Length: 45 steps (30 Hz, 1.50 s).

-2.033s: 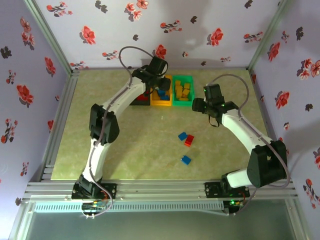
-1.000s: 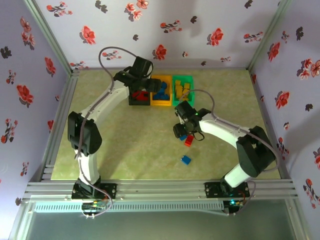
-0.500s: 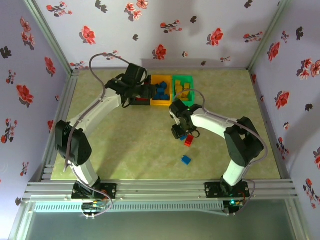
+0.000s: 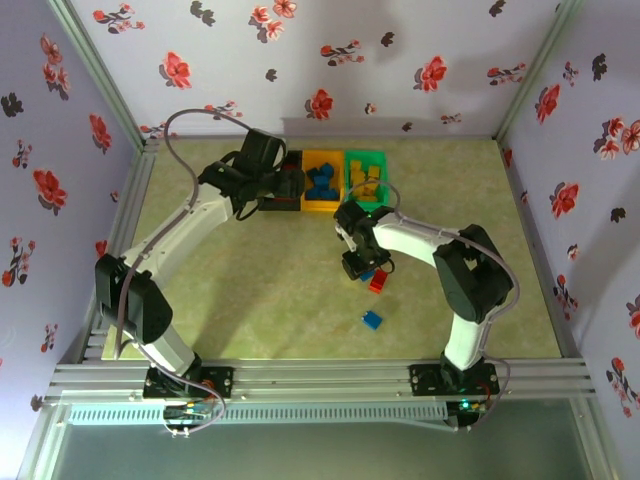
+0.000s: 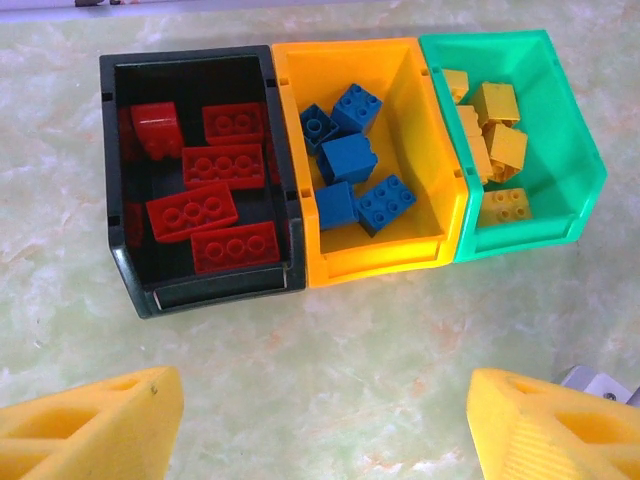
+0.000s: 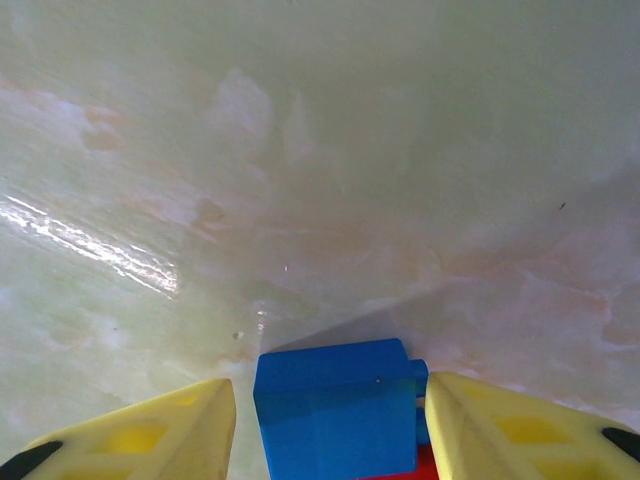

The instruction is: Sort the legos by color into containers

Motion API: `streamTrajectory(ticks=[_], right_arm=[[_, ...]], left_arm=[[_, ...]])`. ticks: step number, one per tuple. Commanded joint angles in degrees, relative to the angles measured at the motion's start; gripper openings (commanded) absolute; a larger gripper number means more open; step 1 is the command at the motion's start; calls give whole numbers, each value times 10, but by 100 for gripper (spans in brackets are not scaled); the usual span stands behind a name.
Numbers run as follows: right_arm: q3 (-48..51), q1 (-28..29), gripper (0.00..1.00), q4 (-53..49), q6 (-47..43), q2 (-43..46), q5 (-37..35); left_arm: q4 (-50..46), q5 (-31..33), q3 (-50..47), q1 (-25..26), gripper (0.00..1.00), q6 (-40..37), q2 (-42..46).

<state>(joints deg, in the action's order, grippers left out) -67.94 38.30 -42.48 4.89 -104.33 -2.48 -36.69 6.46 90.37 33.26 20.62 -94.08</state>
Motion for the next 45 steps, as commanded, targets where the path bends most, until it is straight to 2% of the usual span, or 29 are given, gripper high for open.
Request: streamTrajectory(ticks=[1,10,13,16,21,26,34,39,45], right_arm=[[-12,2,53,-23,-5,-10,-10],[-16,1,45,-22,-3,-22,-13],[-17,0,39,-20,-2,-21,-18],[-19,-2,29,-18,-2,-15,-21],[-27,-6,21,-16,-4,-5,-30],[-57,-15,19,-18,-7,6,-31],[-160,-41,16,26,11,18,-10],[-228,-50,16,80,26,-8,-3],[-319,-61,16,132,29,-79,2]], left_arm=[[-4,12,-6,1,75,0,12],[-4,14,-10,1,75,-1,14],[-4,15,-12,1,75,0,16],[-5,15,-13,2,75,0,18],[-5,17,-16,2,75,0,25],[-8,21,-21,1,75,0,35],[-3,22,-40,2,75,9,58],[1,22,-63,3,75,17,81],[1,22,-97,7,75,26,107]])
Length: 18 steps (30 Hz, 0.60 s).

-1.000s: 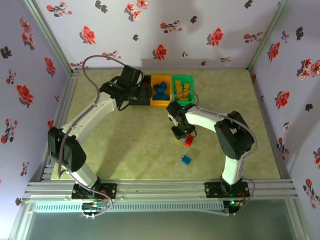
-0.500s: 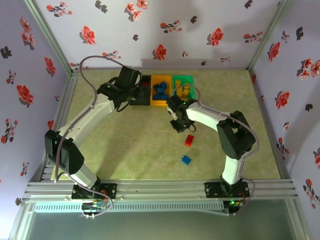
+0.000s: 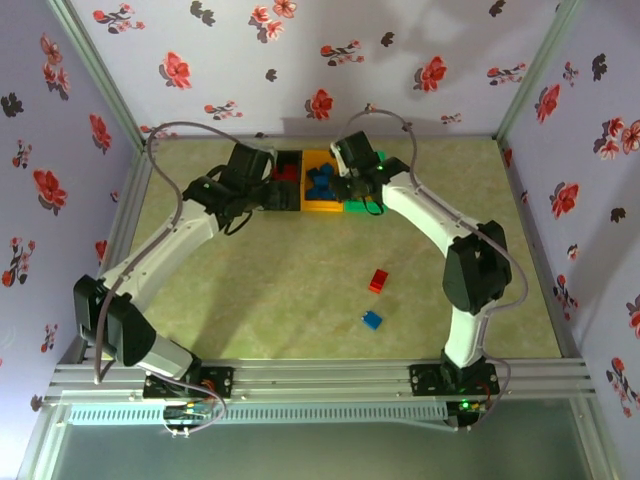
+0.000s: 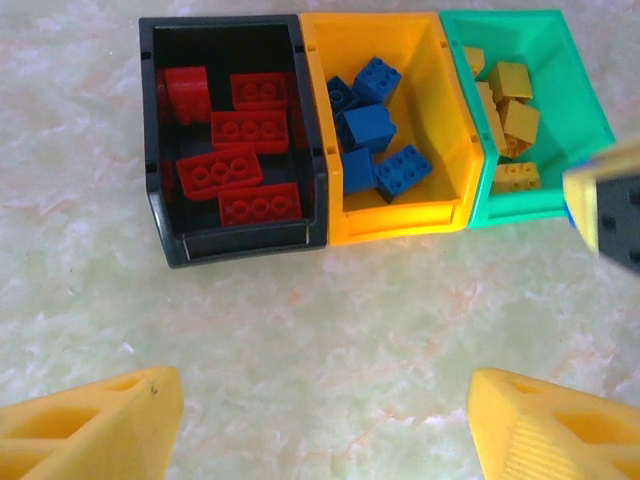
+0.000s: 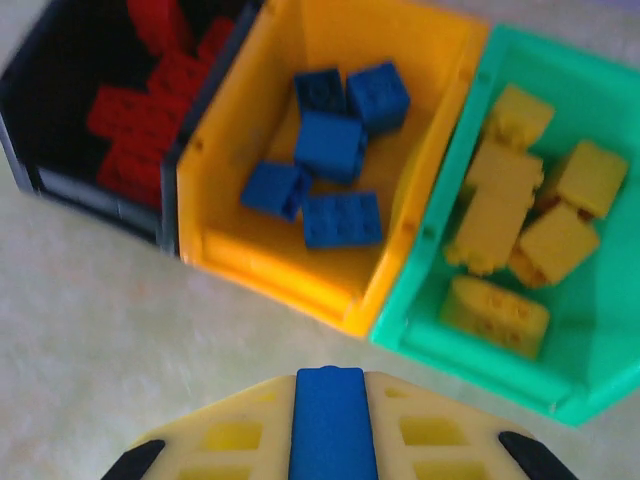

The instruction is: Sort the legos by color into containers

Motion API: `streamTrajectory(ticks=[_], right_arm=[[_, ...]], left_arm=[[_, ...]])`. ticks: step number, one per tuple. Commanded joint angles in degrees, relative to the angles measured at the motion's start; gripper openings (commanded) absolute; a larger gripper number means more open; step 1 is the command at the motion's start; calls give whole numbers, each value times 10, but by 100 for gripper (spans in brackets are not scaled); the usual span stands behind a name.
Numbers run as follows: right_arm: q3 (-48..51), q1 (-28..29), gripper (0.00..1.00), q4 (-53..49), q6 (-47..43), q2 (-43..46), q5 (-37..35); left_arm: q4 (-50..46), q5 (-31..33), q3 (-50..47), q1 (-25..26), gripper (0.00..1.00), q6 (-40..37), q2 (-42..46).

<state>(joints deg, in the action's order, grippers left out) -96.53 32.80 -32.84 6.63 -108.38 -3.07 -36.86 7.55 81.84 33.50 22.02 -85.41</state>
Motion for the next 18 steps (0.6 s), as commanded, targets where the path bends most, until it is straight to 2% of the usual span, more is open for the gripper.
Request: streamTrajectory(ticks=[1,8,9,11,13,15,18], right_arm=[[-54,-8,17,36,11,-54,10],[-176,-15,21,26,7,-158,17],[-188,-16,24,26,6,-170,18],[-218,-21,41,20,7,-192,21],[-242,-24,51,9,5,-205,19],[-244,-28,56,3,4,-200,17],[-209,-30,57,16,3,-170,4]], left_arm=[[3,11,-15,4,75,14,23],[5,11,-31,10,77,19,33],[5,11,-32,10,77,18,33],[6,10,-36,14,79,18,32],[7,9,-37,18,80,18,29],[8,8,-39,24,80,19,24],[10,6,-40,36,81,18,13]])
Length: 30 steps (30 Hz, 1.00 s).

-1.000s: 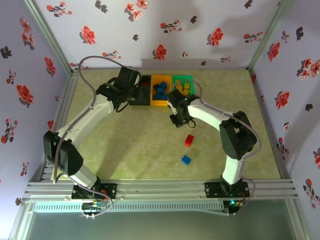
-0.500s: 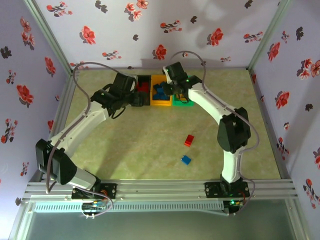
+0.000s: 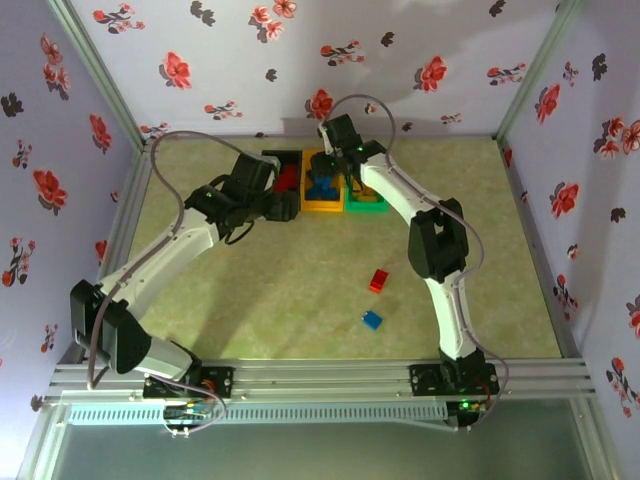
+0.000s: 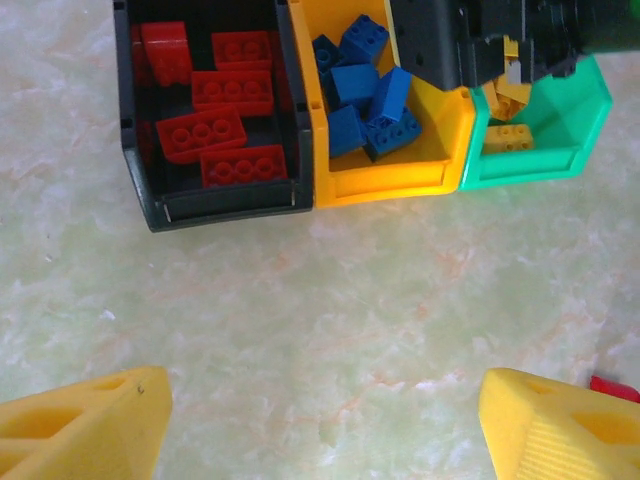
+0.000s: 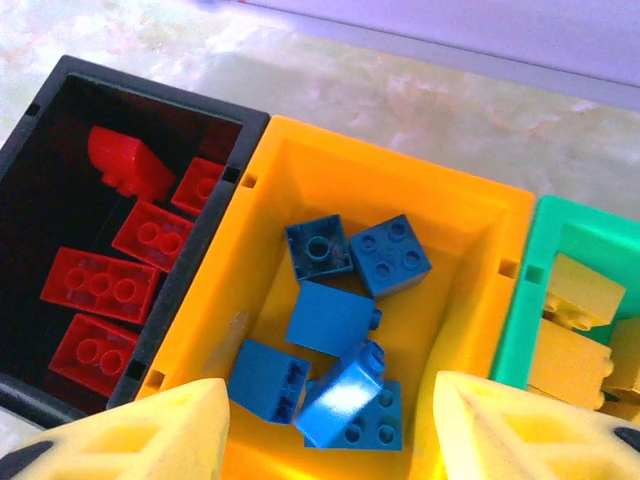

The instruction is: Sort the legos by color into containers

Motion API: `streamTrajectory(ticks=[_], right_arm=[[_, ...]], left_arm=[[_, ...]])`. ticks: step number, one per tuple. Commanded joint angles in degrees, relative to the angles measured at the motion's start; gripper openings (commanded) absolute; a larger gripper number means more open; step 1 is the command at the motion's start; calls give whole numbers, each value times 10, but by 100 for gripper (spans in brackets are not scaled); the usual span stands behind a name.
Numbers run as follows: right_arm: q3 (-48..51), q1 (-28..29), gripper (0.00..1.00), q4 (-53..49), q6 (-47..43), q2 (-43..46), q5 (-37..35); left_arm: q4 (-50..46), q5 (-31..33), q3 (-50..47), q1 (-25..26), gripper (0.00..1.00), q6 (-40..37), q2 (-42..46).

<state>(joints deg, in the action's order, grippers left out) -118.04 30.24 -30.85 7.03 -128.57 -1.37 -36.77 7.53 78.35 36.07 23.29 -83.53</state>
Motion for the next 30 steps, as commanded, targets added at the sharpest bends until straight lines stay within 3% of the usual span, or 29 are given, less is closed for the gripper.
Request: streamTrajectory(ticks=[1,15,30], right_arm=[[21,-5,57,1,0,45,-19],[345,-71,58,75,67,283,-49],[528,-172,60,90,114,459,-37]], left_arm=[[10,5,-4,14,81,5,-9],[25,-41,62,139,82,26,-164],[-49,-83,230,228,81,52,-338]])
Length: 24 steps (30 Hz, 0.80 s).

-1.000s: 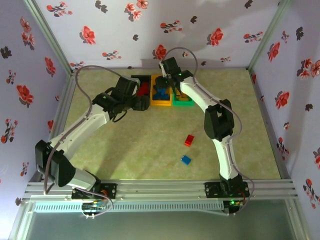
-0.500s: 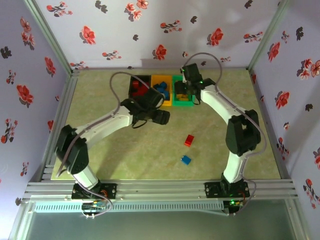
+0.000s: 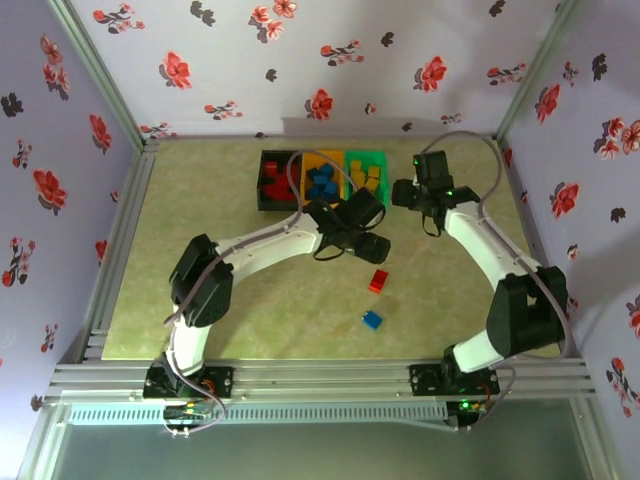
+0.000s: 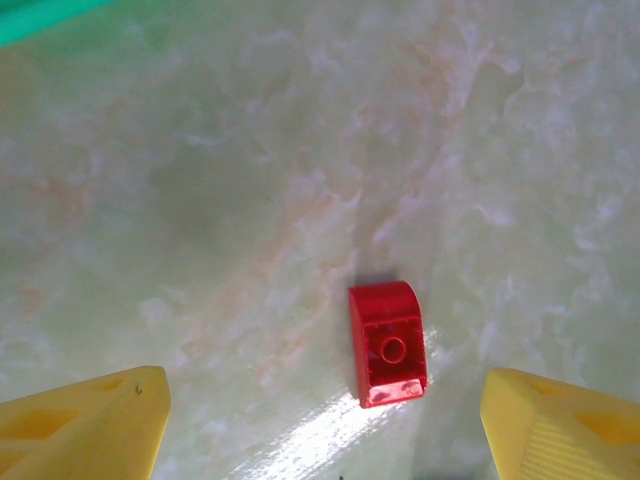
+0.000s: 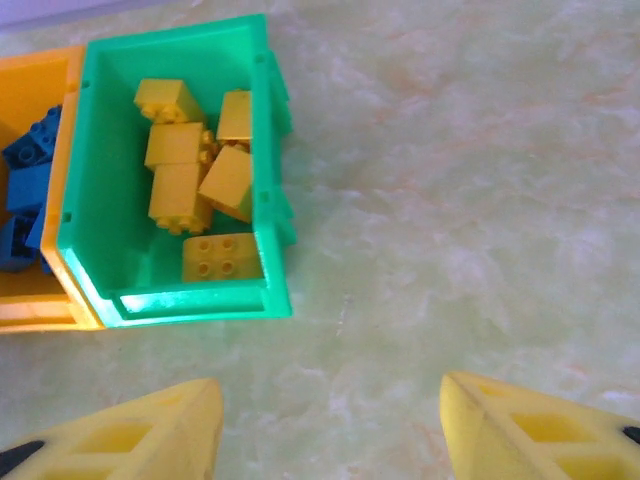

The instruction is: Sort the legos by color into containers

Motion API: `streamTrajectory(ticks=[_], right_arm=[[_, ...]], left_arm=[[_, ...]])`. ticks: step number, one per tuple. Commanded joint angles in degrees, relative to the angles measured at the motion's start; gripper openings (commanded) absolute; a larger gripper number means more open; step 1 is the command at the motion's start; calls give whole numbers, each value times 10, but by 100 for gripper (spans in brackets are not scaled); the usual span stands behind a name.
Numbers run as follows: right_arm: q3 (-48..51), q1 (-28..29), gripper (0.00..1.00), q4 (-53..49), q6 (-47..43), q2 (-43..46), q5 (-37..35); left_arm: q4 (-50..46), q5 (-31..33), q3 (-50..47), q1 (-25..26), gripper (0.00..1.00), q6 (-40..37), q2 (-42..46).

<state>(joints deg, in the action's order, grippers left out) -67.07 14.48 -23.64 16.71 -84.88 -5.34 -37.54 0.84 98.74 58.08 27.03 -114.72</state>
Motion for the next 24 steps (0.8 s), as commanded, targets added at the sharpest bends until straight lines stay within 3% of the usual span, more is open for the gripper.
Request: streamTrajectory(ticks=[1,15,24], right_arm=[[22,-20,60,18,18,26,6],[46,-38,60,18,19,40,22],[46,-40,60,15,19,42,21]], left_arm=[[-47,-19,31,11,81,14,-33],[-99,-51,123,49,79,29,-153],[-108,-54,132,51,71,33,-174]])
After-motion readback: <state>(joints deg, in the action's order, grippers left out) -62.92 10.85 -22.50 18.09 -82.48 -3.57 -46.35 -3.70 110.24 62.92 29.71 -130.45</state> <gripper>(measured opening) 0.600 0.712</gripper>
